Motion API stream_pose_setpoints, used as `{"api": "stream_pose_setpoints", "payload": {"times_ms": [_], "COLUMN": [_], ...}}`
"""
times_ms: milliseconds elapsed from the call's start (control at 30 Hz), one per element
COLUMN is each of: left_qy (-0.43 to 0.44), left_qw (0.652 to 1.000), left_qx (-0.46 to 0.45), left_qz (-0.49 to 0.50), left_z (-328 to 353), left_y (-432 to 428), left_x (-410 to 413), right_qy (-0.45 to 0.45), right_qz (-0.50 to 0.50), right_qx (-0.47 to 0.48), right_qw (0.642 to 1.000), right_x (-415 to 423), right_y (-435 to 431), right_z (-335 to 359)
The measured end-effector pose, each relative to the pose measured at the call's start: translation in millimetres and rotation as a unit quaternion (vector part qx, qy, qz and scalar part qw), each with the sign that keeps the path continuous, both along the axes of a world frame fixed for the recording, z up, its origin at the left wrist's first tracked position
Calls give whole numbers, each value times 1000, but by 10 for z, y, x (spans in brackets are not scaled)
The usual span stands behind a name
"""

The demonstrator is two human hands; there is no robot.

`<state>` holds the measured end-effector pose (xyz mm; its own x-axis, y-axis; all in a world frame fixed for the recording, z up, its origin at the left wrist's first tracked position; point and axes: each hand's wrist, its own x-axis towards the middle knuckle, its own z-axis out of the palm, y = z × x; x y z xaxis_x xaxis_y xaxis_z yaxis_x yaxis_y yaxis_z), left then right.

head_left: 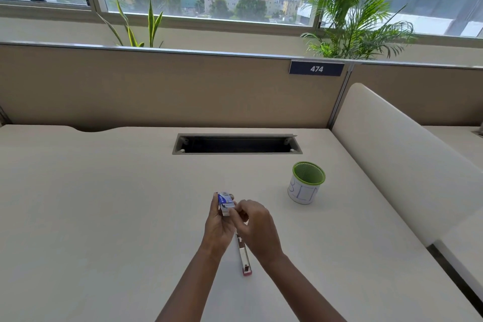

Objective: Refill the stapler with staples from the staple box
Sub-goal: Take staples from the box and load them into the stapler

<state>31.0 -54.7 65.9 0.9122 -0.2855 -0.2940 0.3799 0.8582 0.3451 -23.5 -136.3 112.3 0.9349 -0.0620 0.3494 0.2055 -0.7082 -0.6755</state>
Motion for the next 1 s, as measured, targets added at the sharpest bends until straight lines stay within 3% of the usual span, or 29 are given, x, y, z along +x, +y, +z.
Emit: {"api": "stream_pose_setpoints", "payload": {"times_ms": [200, 433, 733, 1000], "left_qy": [-32, -78, -81, -73], "left_qw": [998, 996, 994, 992], "left_qx": [42, 46, 74, 95], "left_qz": [14, 26, 28, 28], "left_z": [-17, -45, -143, -218], "left_y": [19, 41, 20, -8], "left_x": [1, 20, 35, 37], "right_qy": [85, 104, 168, 176], "right_qz": [-25, -41, -49, -57], "right_qx": [58, 95, 60, -29], "right_qw": [994, 989, 983, 982], "right_x": [99, 137, 201, 187], "right_y": [-36, -109, -169, -136], "right_z": [53, 80, 124, 128]}}
